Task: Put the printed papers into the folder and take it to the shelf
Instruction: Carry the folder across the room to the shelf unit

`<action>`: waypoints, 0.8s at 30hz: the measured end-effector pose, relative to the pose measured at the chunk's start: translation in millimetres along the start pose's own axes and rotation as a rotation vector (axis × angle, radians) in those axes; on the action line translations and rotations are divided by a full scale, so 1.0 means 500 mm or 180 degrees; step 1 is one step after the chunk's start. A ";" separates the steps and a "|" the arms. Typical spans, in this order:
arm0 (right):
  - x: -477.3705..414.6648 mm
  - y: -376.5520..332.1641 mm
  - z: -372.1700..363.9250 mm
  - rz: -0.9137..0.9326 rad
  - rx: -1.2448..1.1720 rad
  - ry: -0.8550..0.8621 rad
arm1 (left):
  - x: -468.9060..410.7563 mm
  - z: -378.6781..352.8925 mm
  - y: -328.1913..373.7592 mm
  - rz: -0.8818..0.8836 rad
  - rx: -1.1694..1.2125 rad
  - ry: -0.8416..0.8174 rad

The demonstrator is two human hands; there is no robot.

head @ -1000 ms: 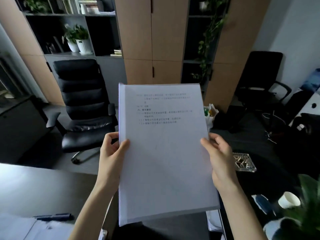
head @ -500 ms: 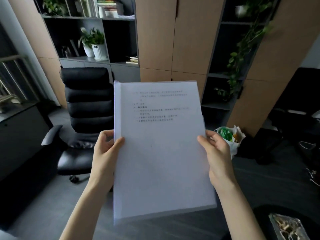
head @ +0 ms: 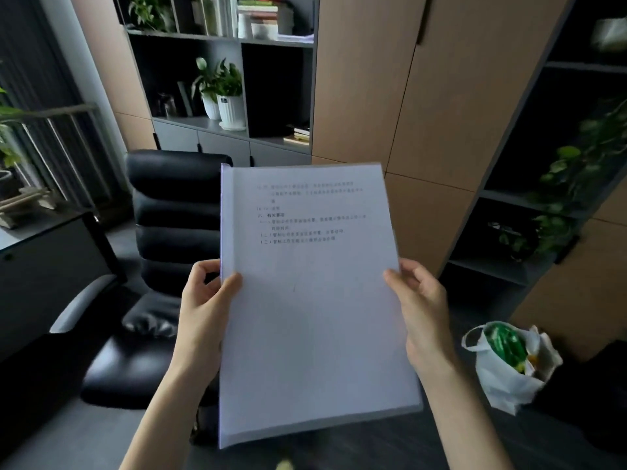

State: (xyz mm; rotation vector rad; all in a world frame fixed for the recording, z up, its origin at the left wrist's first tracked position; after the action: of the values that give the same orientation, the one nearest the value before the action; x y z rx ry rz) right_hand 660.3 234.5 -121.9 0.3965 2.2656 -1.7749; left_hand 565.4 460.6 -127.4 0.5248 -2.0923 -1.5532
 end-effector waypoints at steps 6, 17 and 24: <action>-0.278 0.132 -0.111 0.0036 -0.0060 -0.0038 | -0.308 -0.087 0.033 -0.0115 -0.0041 0.0033; -0.726 0.348 -0.299 0.0079 -0.0060 -0.0077 | -0.787 -0.210 0.094 -0.0211 -0.0183 0.0165; -1.021 0.528 -0.425 0.0010 -0.0154 -0.0343 | -1.095 -0.280 0.086 -0.0248 -0.0091 0.0576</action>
State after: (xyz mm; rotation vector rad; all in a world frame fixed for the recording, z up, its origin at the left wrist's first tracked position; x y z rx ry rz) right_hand 1227.2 466.9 -134.1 0.2880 2.2273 -1.6937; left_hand 1090.9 673.3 -133.4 0.7165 -1.9316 -1.5151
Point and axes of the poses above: each hand's wrist, its own x-axis away from the middle knuckle, its own z-axis out of the back of the hand, y = z × x, the point moved 3 cm from there along -x, towards the middle knuckle, and after that the axes turned 14 degrees about z, right-handed, at the moved point
